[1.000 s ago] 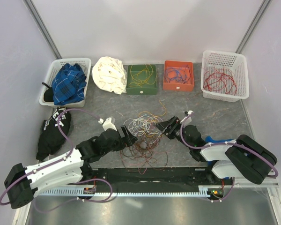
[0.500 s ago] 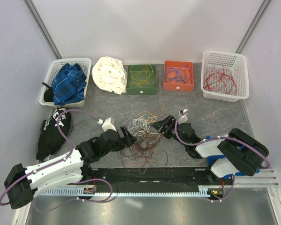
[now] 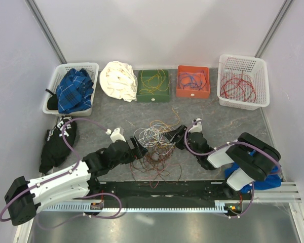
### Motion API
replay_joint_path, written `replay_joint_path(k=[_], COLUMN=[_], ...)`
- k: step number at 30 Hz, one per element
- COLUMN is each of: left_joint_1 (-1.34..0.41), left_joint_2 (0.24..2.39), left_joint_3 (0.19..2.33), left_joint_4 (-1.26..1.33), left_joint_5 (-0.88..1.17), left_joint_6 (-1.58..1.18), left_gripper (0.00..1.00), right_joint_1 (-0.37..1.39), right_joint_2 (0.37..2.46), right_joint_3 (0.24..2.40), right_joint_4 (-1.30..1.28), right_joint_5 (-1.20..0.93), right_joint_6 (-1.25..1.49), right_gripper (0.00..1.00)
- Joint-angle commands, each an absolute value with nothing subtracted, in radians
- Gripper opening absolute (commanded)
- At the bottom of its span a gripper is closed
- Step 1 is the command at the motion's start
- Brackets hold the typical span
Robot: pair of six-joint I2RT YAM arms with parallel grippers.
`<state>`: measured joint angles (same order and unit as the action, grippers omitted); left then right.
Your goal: Untangle the cables
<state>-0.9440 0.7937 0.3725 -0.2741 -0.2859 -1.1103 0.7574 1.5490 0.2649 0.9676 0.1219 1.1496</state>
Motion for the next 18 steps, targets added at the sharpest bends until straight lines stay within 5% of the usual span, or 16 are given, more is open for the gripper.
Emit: replay_joint_path(k=[1, 5, 12, 18], left_joint_1=[-0.945, -0.945, -0.945, -0.945], left_joint_2=[0.767, 0.738, 0.741, 0.733], left_joint_3=[0.362, 0.353, 0.354, 0.382], left_joint_4=[-0.249, -0.256, -0.256, -0.262], left_joint_5=[-0.313, -0.328, -0.339, -0.367], left_joint_6=[-1.126, -1.129, -1.129, -1.101], left_gripper=[1.0, 1.0, 1.0, 0.98], right_joint_1=[0.761, 0.761, 0.762, 0.781], right_joint_2=[1.609, 1.612, 1.476, 1.217], right_joint_3=[0.316, 0.314, 0.328, 0.423], right_joint_4=[1.147, 1.226, 1.152, 0.859], right_joint_5=[0.181, 0.215, 0.215, 0.187], right_joint_6=[1.137, 1.137, 1.063, 0.918], right_gripper=[0.7, 0.55, 0.08, 0.0])
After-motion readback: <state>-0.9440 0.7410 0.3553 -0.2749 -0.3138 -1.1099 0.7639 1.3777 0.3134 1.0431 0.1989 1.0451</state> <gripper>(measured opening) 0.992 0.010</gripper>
